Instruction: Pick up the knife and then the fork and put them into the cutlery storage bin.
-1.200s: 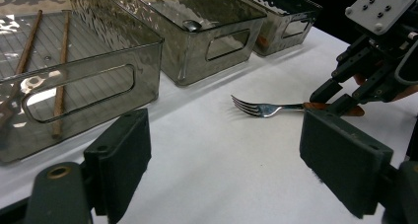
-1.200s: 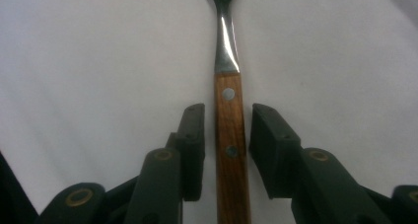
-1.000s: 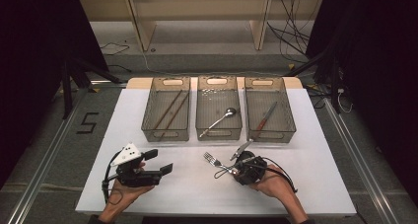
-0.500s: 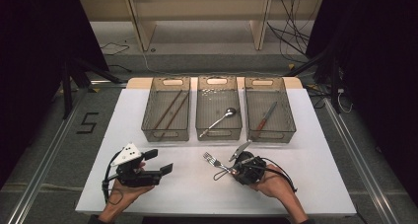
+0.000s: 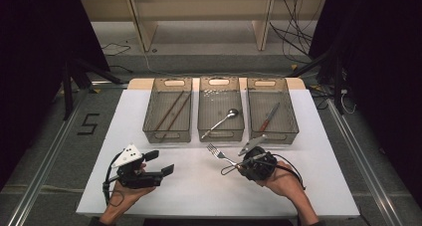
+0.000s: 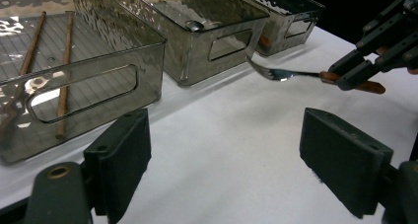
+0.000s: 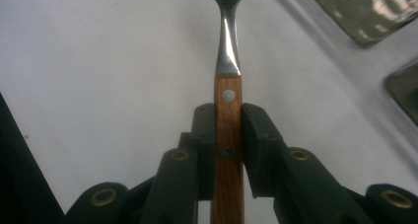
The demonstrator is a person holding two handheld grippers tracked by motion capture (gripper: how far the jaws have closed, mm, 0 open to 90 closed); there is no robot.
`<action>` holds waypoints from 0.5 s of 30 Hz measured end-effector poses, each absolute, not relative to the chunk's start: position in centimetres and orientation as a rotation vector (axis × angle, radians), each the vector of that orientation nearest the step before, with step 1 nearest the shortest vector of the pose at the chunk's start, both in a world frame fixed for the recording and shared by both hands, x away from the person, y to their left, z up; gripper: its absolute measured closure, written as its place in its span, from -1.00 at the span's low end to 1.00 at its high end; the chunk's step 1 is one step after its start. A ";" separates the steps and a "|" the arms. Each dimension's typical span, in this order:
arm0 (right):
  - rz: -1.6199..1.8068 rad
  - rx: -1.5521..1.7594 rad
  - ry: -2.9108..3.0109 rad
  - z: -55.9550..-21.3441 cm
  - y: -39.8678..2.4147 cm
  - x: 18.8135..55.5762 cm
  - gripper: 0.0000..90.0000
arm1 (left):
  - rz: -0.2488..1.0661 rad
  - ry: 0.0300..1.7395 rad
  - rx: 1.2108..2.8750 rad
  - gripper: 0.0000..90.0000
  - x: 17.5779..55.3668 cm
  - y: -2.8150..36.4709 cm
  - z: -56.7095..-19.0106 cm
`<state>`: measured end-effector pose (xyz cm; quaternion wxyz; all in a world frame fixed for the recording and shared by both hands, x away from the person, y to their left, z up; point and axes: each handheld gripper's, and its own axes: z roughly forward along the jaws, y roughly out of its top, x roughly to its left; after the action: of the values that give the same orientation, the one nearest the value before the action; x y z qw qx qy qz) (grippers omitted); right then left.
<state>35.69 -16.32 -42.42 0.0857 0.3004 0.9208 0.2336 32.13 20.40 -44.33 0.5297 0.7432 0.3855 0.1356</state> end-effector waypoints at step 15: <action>0.846 1.038 2.566 -39.1 -19.9 38.3 0.72 | 0.328 0.926 1.761 -0.57 32.2 20.6 -44.3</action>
<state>38.28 -19.89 -39.13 0.1234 0.3560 0.8798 0.2899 32.19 20.60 -44.29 0.5333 0.7387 0.3885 0.1378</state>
